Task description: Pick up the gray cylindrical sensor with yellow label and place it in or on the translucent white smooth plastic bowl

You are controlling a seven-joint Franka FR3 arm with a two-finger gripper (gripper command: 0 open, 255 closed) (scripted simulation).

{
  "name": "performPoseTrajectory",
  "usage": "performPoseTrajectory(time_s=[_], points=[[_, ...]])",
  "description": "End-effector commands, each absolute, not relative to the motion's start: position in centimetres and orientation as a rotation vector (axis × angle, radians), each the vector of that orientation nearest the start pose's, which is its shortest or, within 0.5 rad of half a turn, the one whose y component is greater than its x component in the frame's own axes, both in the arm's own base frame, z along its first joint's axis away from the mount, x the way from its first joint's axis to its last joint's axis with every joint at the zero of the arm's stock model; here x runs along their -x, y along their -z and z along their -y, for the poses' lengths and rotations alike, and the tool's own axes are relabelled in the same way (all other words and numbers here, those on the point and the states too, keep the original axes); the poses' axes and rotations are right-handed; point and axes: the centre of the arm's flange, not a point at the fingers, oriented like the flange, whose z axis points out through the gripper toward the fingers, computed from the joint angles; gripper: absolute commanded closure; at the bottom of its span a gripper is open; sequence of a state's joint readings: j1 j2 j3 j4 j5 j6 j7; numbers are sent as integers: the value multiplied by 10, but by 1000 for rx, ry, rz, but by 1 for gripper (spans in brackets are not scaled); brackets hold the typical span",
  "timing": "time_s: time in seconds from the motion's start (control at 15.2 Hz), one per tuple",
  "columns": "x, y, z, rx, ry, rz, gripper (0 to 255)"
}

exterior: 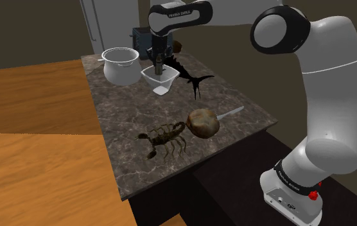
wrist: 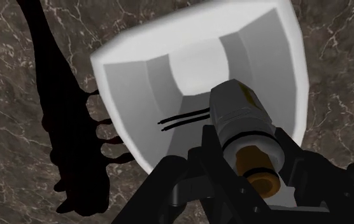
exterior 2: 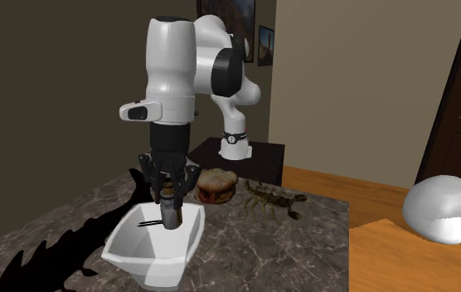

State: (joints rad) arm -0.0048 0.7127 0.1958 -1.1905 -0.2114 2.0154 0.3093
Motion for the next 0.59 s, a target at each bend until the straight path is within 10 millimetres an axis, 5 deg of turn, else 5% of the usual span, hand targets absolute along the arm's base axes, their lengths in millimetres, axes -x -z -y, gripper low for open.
performPoseTrajectory(time_s=[0.0, 0.4, 0.46, 0.53], points=[[-754, -378, -90, 3169, 221, -149, 255], [-754, -378, -90, 3169, 221, -149, 255], [-754, -378, -90, 3169, 221, -149, 0], [-754, -378, -90, 3169, 221, -149, 0]])
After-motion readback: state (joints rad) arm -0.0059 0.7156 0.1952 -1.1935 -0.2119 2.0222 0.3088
